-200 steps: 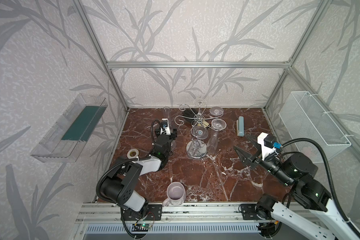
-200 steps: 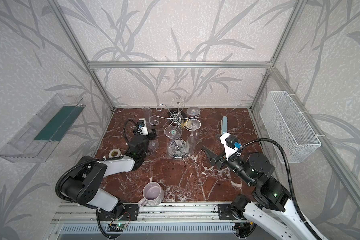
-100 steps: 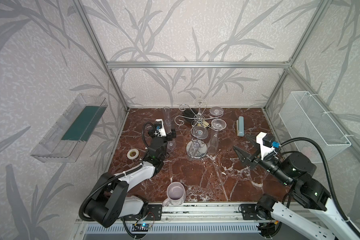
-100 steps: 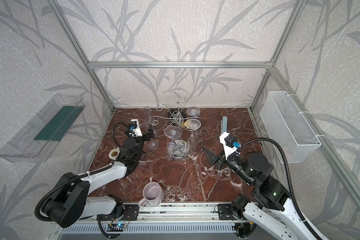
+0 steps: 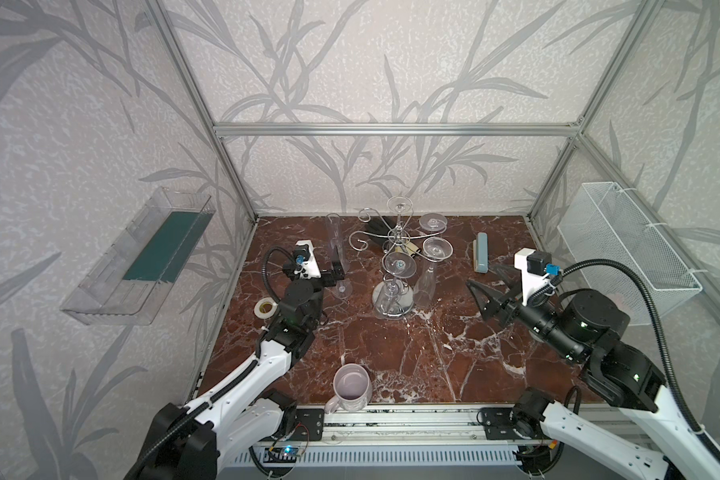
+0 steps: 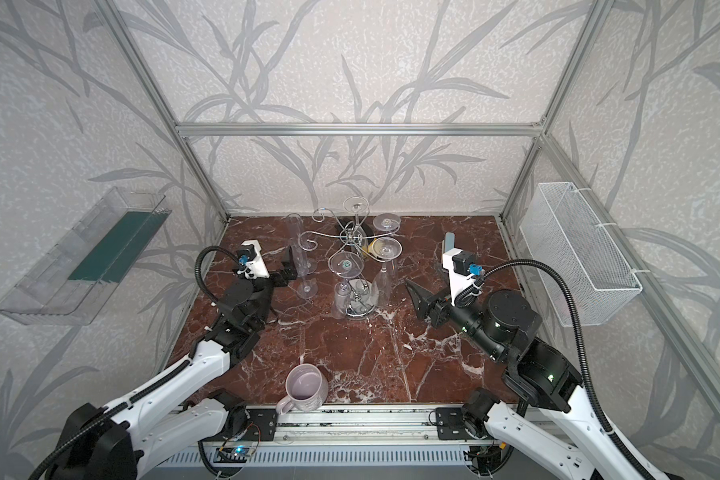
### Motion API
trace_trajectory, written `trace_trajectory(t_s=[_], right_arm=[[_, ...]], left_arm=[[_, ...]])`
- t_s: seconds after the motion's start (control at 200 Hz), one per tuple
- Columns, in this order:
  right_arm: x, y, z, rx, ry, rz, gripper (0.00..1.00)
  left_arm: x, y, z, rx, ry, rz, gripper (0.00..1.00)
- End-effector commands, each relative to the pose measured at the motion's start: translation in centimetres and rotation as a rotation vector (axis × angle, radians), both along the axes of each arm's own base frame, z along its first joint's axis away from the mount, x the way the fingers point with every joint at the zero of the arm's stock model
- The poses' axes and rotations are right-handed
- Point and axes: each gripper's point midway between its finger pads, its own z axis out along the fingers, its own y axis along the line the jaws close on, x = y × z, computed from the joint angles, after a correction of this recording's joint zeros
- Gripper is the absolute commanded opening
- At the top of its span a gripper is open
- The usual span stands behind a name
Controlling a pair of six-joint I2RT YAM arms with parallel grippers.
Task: Take the wine glass off the wine glass rack
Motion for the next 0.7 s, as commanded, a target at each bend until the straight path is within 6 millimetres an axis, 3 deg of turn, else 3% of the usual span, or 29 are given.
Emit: trace_trajectory(t_s=[0.0,0.3,0.49,0.695], right_arm=[[-0.1,-0.2,1.0,0.147,0.101,-0.02,0.81],[-0.2,4.1,0.3,0.478,0.343,0.142,0.79],[0.8,5.5,-1.7,0.511,0.441,0.138,0.77],[1.3,8.3,-2.2,0.638,0.514,0.249,0.72]], left_arm=[[-1.2,0.9,0.1,-0.025,0.032,0.014,0.99],[-4.7,2.1,1.5,-0.096,0.039,-0.007,0.99],[-5.8,3.1,0.0,-0.107,0.074,0.02,0.99],[-6.3,3.2,-0.2,-0.126,0.079,0.014,0.99]])
